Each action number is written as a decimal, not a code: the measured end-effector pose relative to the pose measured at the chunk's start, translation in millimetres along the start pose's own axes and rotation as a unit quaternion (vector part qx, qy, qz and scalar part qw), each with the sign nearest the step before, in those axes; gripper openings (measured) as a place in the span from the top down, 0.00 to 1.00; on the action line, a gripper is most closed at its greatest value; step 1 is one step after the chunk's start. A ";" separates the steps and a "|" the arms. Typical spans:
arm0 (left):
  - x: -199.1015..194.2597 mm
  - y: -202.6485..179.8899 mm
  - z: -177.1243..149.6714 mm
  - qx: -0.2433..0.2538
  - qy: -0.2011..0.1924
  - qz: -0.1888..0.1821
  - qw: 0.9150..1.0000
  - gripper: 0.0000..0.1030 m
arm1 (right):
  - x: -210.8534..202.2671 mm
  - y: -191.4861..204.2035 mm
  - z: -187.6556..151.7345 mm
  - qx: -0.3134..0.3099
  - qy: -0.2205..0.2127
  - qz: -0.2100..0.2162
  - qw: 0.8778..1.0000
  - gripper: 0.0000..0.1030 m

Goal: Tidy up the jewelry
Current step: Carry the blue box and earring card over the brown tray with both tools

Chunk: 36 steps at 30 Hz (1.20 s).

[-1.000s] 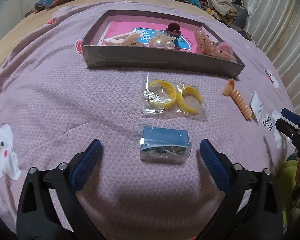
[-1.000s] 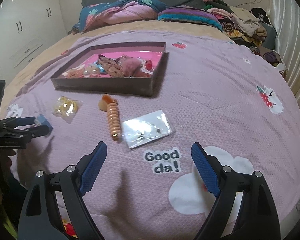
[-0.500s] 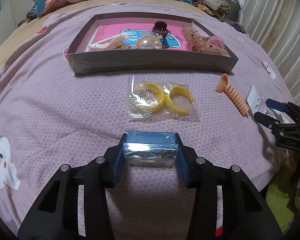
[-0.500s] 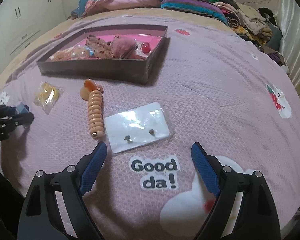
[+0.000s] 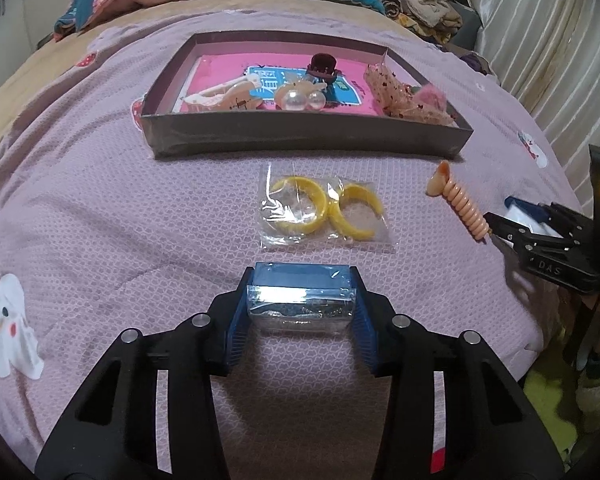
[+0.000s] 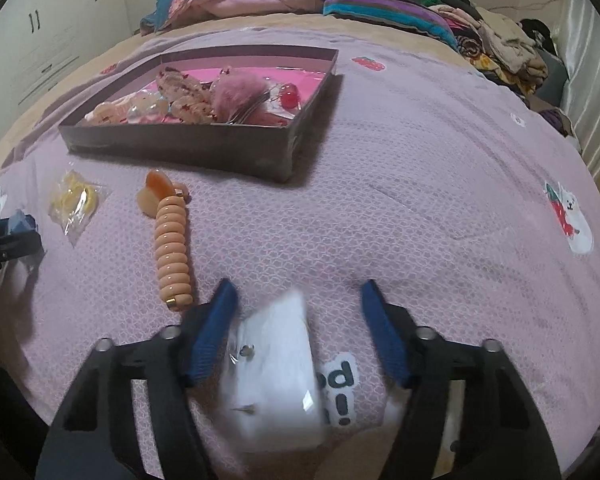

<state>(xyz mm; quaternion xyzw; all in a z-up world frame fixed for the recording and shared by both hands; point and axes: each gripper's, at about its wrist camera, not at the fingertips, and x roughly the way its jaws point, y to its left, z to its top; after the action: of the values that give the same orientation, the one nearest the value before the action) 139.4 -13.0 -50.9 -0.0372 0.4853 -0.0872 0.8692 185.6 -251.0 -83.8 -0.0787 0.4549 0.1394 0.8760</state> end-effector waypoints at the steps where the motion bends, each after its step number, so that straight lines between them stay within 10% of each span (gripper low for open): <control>1: -0.6 -0.4 1.0 0.000 -0.001 -0.001 1.000 0.65 | -1.6 -2.7 -1.1 0.006 -0.001 0.003 1.000 0.54; 15: -10.0 -9.8 2.8 0.007 -0.004 -0.014 1.000 0.65 | -28.6 -18.9 -25.6 0.048 0.013 0.069 0.996 0.33; 19: -14.8 -13.0 5.6 0.009 -0.010 -0.016 1.000 0.65 | -32.2 -2.7 -37.5 0.005 0.016 0.037 0.999 0.62; 36: -43.7 -27.6 31.5 0.024 -0.052 -0.033 0.998 0.65 | -91.5 19.5 -18.5 0.011 -0.054 0.095 0.994 0.66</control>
<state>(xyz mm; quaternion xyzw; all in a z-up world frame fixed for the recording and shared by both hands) 140.5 -32.5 6.3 -0.0369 0.4362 -0.1250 0.8904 115.1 -253.2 -19.7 -0.0175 0.4135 0.2209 0.8831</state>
